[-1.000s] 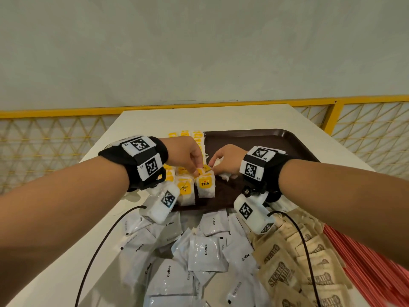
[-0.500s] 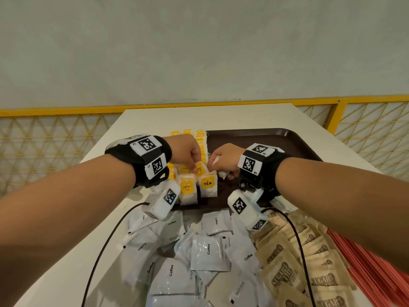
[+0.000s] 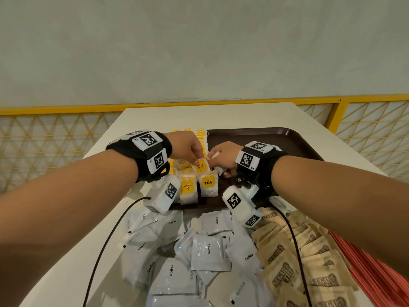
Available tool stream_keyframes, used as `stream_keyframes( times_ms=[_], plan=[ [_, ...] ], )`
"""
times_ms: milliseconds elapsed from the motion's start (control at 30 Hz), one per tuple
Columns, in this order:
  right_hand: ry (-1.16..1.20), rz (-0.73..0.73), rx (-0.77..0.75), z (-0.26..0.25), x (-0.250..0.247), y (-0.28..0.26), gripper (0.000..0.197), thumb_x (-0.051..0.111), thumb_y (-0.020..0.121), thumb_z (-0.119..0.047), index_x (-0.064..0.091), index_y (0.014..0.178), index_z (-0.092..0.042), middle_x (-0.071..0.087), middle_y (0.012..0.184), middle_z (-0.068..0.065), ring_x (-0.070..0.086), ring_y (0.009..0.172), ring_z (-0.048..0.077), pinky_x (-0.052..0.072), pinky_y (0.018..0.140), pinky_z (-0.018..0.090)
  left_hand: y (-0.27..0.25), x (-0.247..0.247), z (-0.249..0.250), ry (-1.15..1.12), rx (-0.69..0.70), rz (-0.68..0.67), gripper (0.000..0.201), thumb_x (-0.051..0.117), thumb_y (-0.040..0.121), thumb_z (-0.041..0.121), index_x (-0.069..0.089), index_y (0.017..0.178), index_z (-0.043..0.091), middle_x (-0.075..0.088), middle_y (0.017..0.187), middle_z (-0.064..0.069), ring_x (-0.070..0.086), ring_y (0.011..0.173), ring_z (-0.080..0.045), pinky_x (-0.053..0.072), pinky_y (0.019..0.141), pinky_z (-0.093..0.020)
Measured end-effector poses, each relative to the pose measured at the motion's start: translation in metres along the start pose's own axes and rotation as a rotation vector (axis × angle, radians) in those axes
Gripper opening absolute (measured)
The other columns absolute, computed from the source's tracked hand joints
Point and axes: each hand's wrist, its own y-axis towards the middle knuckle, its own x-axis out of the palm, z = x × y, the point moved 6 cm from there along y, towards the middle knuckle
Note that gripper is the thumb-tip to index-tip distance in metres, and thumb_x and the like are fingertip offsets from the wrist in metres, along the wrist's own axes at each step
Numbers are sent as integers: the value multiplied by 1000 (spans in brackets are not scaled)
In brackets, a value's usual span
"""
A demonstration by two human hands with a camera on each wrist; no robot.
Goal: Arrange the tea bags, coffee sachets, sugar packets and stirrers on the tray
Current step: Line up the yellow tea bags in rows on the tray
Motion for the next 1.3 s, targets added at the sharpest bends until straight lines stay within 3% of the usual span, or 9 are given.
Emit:
stream_keyframes(
  times_ms=[133, 333, 467, 533, 667, 833, 967, 1167, 1300],
  plan=[
    [24, 13, -7, 9, -5, -1, 7, 69, 85, -15, 64, 81, -18, 57, 70, 3, 51, 60, 19, 43, 44, 22, 5, -3, 6, 12, 17, -5, 20, 67, 87, 15, 71, 107, 16, 63, 89, 7, 55, 77, -5, 40, 68, -10],
    [-150, -56, -69, 9, -30, -21, 19, 73, 80, -9, 70, 98, -13, 66, 76, 6, 52, 45, 11, 40, 38, 17, 14, -3, 3, 56, -45, 52, 14, 77, 77, 18, 67, 85, 20, 59, 75, 13, 56, 77, -8, 45, 76, -25],
    [-267, -209, -123, 5, -17, -35, 27, 80, 74, -18, 70, 99, -17, 68, 89, 3, 57, 63, 12, 46, 44, 19, 7, -21, -8, 4, -67, 185, 13, 77, 77, 16, 65, 77, 21, 57, 73, 11, 53, 72, -8, 42, 65, -21],
    [-314, -196, -153, 1, -10, -36, 23, 80, 75, -24, 69, 95, -19, 61, 84, 3, 54, 59, 10, 46, 44, 18, -1, -26, -10, -52, -66, 132, 6, 76, 79, 17, 70, 81, 18, 61, 71, 11, 54, 69, -6, 40, 62, -18],
    [-302, -122, -145, -2, -3, -31, 27, 74, 81, -26, 64, 102, -12, 53, 63, 0, 47, 39, 10, 39, 36, 16, -13, -11, -7, -83, -85, -102, 13, 73, 81, 31, 76, 91, 25, 67, 77, 17, 59, 75, -4, 44, 77, -22],
    [-205, -78, -59, -1, 1, -27, 19, 74, 82, -23, 61, 91, -11, 53, 42, -4, 42, 28, 8, 35, 34, 14, -6, 4, -4, -58, -66, -104, 21, 70, 84, 32, 74, 100, 19, 66, 81, 11, 58, 74, -5, 47, 77, -20],
    [-180, -54, -50, 0, -1, -31, 24, 78, 78, -26, 63, 86, -8, 53, 46, -2, 43, 30, 9, 35, 34, 14, 1, 9, 0, -27, -27, -36, 16, 70, 85, 24, 73, 97, 14, 59, 75, 15, 53, 67, 0, 38, 61, -12],
    [-259, -90, -63, 0, 2, -39, 41, 83, 71, -28, 63, 99, -6, 53, 60, 1, 44, 32, 7, 34, 32, 14, 2, 10, -3, -72, -31, -61, 14, 72, 83, 16, 74, 97, 17, 63, 77, 14, 55, 70, 1, 40, 63, -11],
    [-367, -83, -113, -4, 1, -41, 43, 82, 72, -29, 61, 103, -8, 52, 73, -3, 49, 57, 6, 36, 35, 9, -1, -1, -6, -71, -52, 24, 11, 73, 81, 16, 74, 93, 16, 66, 83, 7, 56, 73, -3, 45, 71, -17]
  ],
)
